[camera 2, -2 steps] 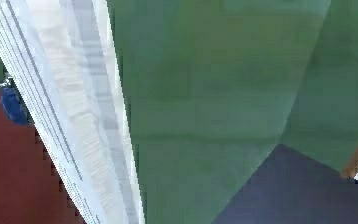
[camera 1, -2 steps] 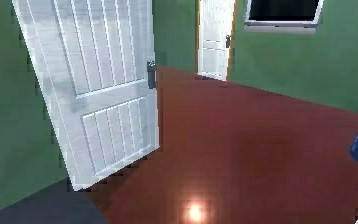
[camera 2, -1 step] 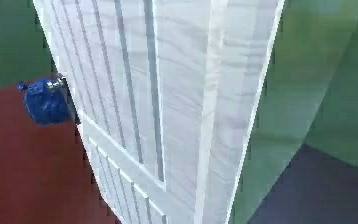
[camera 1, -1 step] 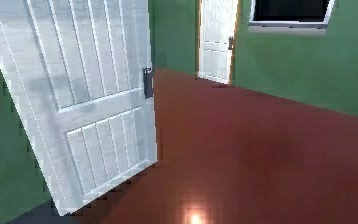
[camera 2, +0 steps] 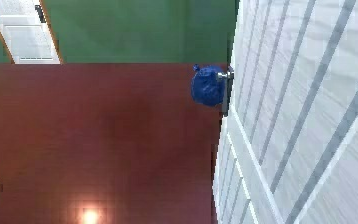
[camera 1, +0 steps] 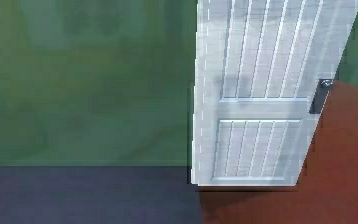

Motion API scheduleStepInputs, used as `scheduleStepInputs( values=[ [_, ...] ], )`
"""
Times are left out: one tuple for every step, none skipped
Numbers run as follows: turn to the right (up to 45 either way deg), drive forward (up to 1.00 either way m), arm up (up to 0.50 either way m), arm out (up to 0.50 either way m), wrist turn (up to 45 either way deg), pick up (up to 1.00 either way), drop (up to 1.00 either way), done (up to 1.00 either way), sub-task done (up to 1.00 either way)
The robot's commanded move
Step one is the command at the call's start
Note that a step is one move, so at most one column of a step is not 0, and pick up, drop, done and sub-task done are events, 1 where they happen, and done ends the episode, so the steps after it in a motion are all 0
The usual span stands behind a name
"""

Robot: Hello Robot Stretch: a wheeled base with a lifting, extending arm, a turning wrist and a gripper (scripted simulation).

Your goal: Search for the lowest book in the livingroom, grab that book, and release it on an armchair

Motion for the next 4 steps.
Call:
scheduleStepInputs(
  values=[
    [-12.0,0.0,0.0,0.0,0.0,0.0,0.0,0.0,0.0],
    [0.0,0.15,0.0,0.0,0.0,0.0,0.0,0.0,0.0],
    [45.0,0.0,0.0,0.0,0.0,0.0,0.0,0.0,0.0],
    [27.0,0.0,0.0,0.0,0.0,0.0,0.0,0.0,0.0]
  ],
)
